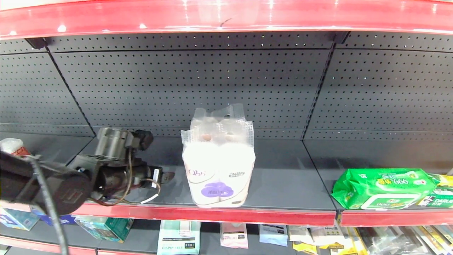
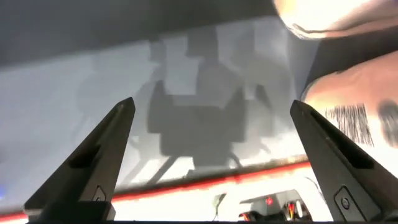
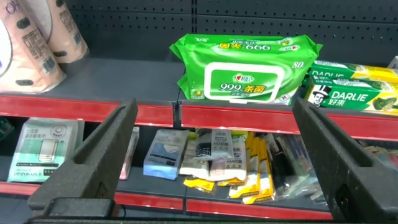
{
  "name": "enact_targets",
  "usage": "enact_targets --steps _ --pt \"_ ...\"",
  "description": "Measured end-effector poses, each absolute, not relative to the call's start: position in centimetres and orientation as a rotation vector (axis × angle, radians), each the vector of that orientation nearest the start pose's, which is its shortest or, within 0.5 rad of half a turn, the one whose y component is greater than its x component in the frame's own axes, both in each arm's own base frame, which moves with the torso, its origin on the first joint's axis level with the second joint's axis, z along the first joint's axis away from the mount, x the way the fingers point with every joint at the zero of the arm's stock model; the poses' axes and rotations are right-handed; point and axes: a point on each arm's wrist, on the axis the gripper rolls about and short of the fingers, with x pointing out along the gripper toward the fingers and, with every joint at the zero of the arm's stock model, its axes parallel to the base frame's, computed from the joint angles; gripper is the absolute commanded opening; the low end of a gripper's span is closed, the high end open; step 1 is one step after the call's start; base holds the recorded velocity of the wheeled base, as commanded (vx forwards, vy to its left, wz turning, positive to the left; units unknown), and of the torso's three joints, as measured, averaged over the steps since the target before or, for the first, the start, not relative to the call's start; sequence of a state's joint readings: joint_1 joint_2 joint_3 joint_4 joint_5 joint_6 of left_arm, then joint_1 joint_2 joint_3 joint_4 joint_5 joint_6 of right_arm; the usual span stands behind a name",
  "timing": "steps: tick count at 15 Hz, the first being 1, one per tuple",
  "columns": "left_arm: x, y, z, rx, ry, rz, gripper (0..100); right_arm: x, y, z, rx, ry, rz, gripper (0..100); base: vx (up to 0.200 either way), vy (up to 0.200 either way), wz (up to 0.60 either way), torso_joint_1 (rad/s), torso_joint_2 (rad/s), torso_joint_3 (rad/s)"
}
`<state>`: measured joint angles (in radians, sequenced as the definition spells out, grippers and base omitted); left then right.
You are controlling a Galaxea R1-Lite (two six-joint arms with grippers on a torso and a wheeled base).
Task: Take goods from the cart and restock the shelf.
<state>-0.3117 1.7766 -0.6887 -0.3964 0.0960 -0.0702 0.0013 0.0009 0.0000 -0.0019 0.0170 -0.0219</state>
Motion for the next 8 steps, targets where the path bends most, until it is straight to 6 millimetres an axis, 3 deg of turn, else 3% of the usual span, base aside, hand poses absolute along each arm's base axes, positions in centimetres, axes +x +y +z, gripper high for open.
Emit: enact_targets --steps 4,6,8 --pt "19.8 -4.1 17.1 0.032 0.565 -0.112 100 -2.3 0.0 7.6 -0.012 -0.001 0.017 100 0.0 0.0 0.0 0.0 0.0 0.0" --pt "14.0 -2.4 19.7 0.035 0.495 -0.097 100 -2.3 0.0 7.6 -0.011 -0.001 0.017 100 0.0 0.0 0.0 0.0 0.0 0.0" --pt "7.7 -1.1 20.7 0.036 0.414 -0.081 100 -2.3 0.0 7.6 -0.011 -0.001 0.017 100 0.0 0.0 0.0 0.0 0.0 0.0"
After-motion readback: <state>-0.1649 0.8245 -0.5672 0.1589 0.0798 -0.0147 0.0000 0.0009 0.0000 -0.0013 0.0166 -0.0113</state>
